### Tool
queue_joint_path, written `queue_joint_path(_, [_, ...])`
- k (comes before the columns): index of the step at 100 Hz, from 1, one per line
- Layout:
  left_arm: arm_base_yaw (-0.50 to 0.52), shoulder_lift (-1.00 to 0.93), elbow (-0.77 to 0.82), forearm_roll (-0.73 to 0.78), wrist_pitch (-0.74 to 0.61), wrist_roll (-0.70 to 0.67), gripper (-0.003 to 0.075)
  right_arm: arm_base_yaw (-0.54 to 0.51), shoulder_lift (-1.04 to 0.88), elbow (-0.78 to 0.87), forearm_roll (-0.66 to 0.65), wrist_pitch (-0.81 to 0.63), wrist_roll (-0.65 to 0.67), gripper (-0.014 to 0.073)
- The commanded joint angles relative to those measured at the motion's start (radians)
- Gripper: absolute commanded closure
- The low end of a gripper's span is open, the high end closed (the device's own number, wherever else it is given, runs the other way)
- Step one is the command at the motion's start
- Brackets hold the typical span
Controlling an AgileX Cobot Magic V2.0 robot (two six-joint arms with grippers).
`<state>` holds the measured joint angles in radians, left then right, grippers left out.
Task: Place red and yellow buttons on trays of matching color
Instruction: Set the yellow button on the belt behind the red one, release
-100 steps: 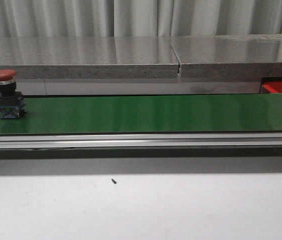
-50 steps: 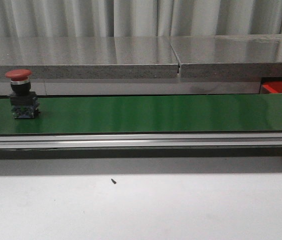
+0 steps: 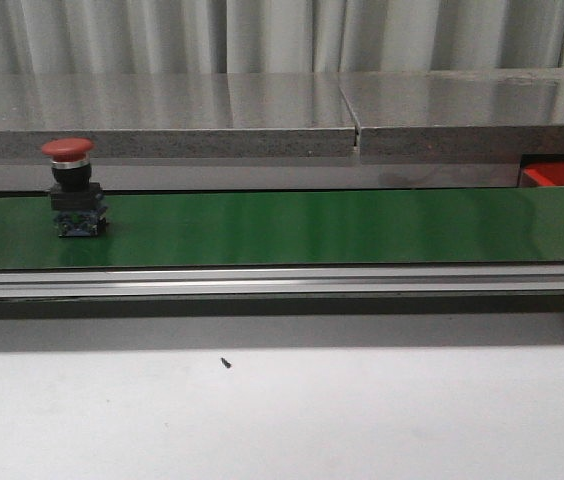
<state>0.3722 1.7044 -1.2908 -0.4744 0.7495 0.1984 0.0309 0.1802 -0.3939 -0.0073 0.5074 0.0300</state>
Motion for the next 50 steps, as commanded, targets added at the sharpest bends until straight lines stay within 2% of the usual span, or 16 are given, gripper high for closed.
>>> queue_joint_path(1, [-0.010, -0.014, -0.025, -0.032, -0.015, 0.003, 0.0423, -0.002, 0.009, -0.025, -0.004, -0.067, -0.012, 0.0708])
queue_joint_path(8, [-0.010, -0.007, -0.025, -0.032, -0.008, 0.010, 0.0363, -0.002, 0.009, -0.025, -0.004, -0.067, -0.012, 0.0708])
queue_joint_path(18, [-0.010, -0.009, -0.025, -0.032, -0.006, 0.024, 0.0193, -0.002, 0.009, -0.025, -0.004, -0.067, -0.012, 0.0708])
queue_joint_path(25, [-0.010, -0.013, -0.025, -0.032, -0.006, 0.024, 0.0121, -0.002, 0.009, -0.025, -0.004, -0.067, -0.012, 0.0708])
queue_joint_path(50, [-0.010, -0.085, -0.025, -0.034, -0.008, 0.054, 0.0176, -0.002, 0.009, -0.025, -0.004, -0.067, -0.012, 0.0708])
